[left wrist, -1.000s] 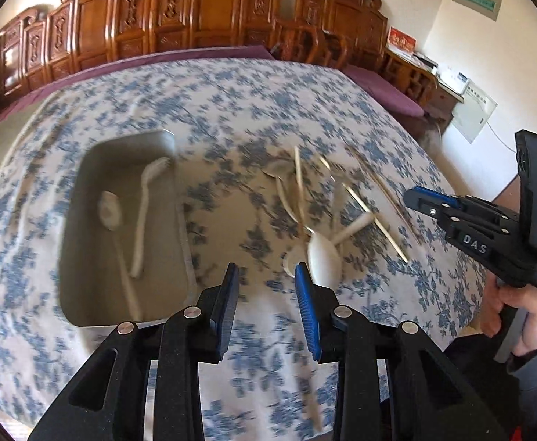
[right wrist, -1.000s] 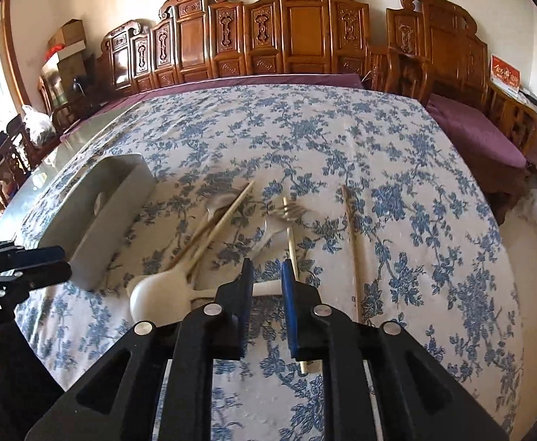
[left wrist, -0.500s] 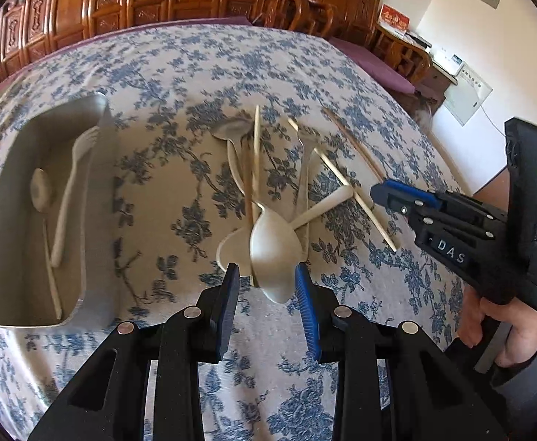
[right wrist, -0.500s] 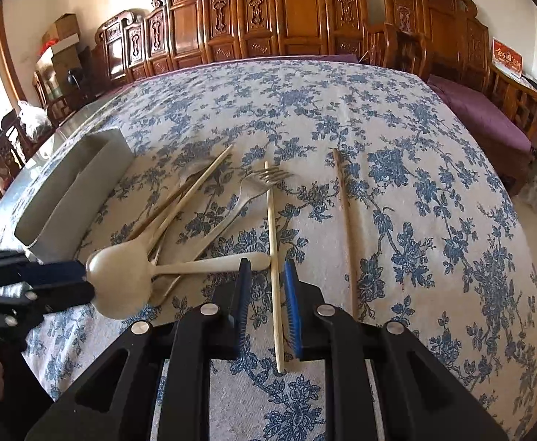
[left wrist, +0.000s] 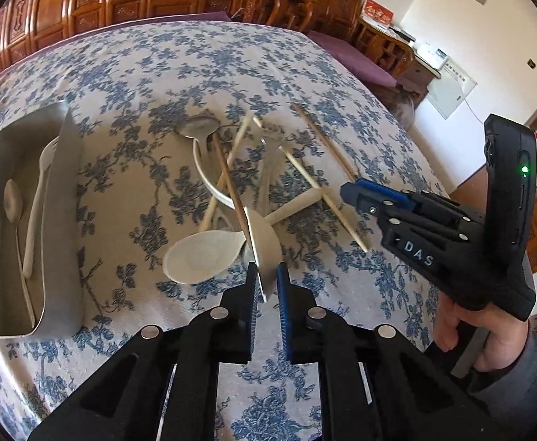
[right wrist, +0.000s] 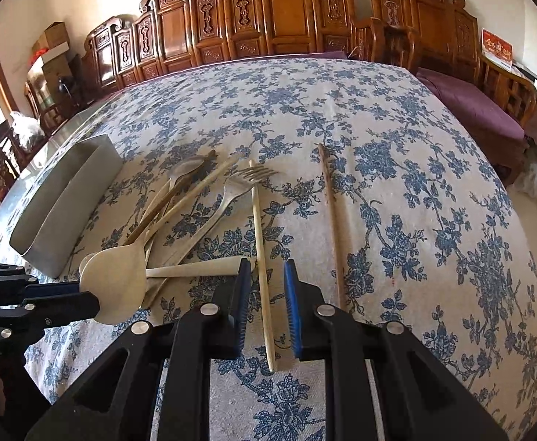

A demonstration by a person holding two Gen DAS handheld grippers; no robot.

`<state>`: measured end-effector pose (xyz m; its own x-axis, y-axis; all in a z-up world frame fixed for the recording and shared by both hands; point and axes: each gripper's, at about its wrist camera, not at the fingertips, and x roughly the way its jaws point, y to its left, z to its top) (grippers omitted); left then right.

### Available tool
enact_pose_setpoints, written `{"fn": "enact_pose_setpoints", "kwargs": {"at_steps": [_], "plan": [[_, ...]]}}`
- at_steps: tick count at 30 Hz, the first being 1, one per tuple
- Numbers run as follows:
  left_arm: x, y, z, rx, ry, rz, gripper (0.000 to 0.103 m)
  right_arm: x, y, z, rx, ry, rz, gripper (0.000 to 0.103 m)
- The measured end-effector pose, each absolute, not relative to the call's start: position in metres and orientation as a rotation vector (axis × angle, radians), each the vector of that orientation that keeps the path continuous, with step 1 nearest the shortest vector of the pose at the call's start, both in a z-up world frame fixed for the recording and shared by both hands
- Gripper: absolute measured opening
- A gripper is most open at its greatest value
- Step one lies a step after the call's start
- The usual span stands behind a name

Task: Organize utensils
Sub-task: 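Return both grippers to the utensil pile, then grasp a wooden chopstick with the left gripper while the right gripper approaches a white spoon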

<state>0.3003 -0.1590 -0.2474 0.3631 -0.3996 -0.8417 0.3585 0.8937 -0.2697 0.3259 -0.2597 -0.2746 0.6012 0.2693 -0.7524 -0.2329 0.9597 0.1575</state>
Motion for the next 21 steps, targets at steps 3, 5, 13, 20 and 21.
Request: {"fn": "enact_pose_setpoints", "kwargs": {"at_steps": [3, 5, 13, 20, 21], "plan": [[0.300, -0.163, -0.241, -0.034, 1.087, -0.495, 0.005, 0.325, -0.260, -0.275, 0.044, 0.876, 0.292, 0.020], [0.298, -0.164, -0.235, -0.033, 1.083, -0.505, 0.005, 0.325, -0.259, -0.275, 0.042, 0.877, 0.292, 0.020], [0.290, -0.169, -0.233, 0.026, 1.060, -0.486, 0.005, 0.326, -0.254, -0.274, 0.031, 0.872, 0.304, 0.020], [0.311, -0.158, -0.239, -0.007, 1.070, -0.443, 0.011, 0.326, -0.255, -0.274, 0.045, 0.868, 0.298, 0.020], [0.316, -0.159, -0.240, -0.008, 1.071, -0.439, 0.013, 0.326, -0.256, -0.274, 0.045, 0.868, 0.295, 0.020]]}}
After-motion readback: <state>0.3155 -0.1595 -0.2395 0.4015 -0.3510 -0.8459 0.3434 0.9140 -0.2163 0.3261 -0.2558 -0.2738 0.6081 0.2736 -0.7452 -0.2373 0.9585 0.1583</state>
